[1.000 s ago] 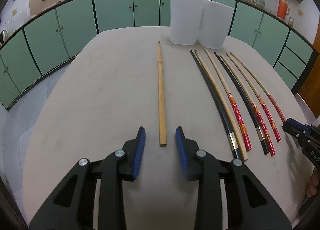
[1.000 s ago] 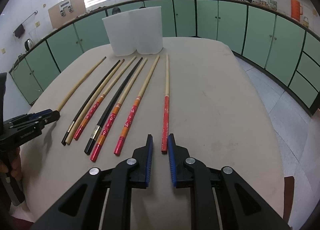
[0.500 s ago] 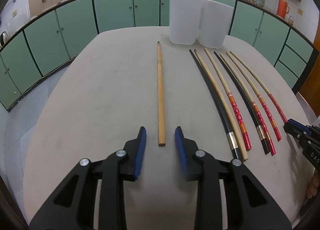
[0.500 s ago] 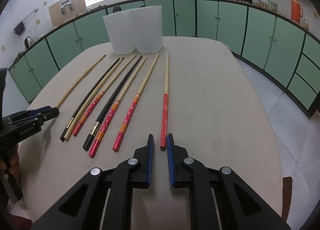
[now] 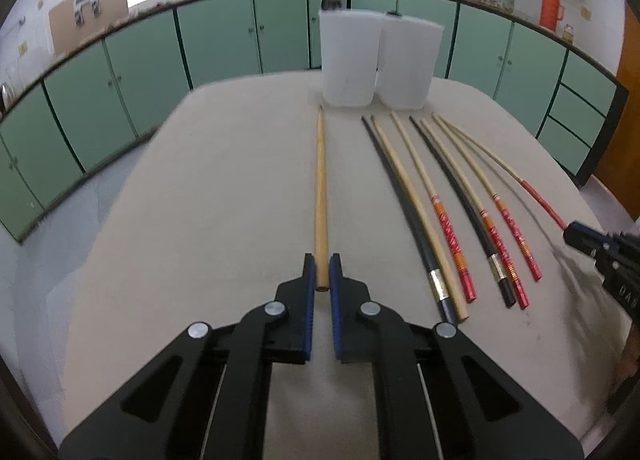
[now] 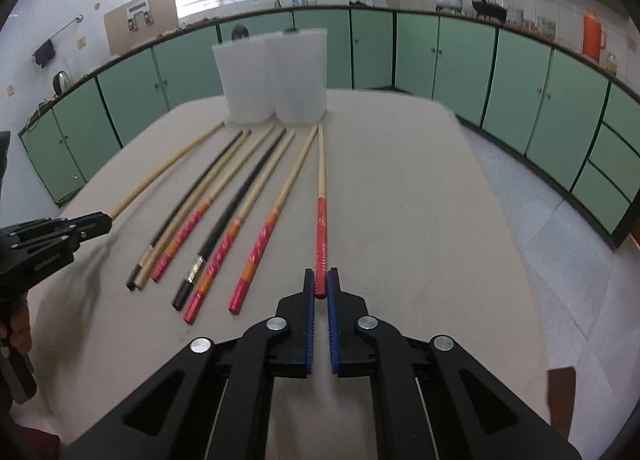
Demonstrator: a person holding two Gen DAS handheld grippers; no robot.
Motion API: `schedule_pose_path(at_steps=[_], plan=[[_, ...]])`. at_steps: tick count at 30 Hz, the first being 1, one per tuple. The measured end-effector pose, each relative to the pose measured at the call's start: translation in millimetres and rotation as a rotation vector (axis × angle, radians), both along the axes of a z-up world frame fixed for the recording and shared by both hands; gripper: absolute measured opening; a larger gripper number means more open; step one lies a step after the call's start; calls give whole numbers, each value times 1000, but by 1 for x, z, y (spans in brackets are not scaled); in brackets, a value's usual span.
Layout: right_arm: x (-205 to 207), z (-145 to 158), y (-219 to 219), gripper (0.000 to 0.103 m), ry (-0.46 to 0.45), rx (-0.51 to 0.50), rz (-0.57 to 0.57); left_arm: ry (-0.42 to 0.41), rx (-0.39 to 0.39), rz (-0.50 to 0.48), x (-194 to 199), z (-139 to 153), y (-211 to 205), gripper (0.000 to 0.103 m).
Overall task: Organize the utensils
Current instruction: 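Lift the wooden chopstick with the left tool while the right tool lifts the red chopstick into the holder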
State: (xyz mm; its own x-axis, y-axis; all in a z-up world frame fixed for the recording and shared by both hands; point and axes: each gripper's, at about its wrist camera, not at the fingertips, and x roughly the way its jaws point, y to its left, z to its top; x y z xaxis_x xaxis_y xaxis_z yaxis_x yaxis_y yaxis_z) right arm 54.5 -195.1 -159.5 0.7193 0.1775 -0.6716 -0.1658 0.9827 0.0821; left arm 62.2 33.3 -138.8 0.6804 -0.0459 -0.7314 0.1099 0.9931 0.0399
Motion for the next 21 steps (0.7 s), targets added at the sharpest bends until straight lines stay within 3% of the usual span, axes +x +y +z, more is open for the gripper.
schedule_pose_path(at_steps=[7,14,21], plan=[[-5,53,-12,6,-125,-9,7,-152,11,-19,-14,64,0,6],[3,111,-19,6,-239,18,26,-293,-28,-40,-12,122,-4,6],[34,154,-18,6,-268,77,62,-368,-75,-52,8,155,-5,6]])
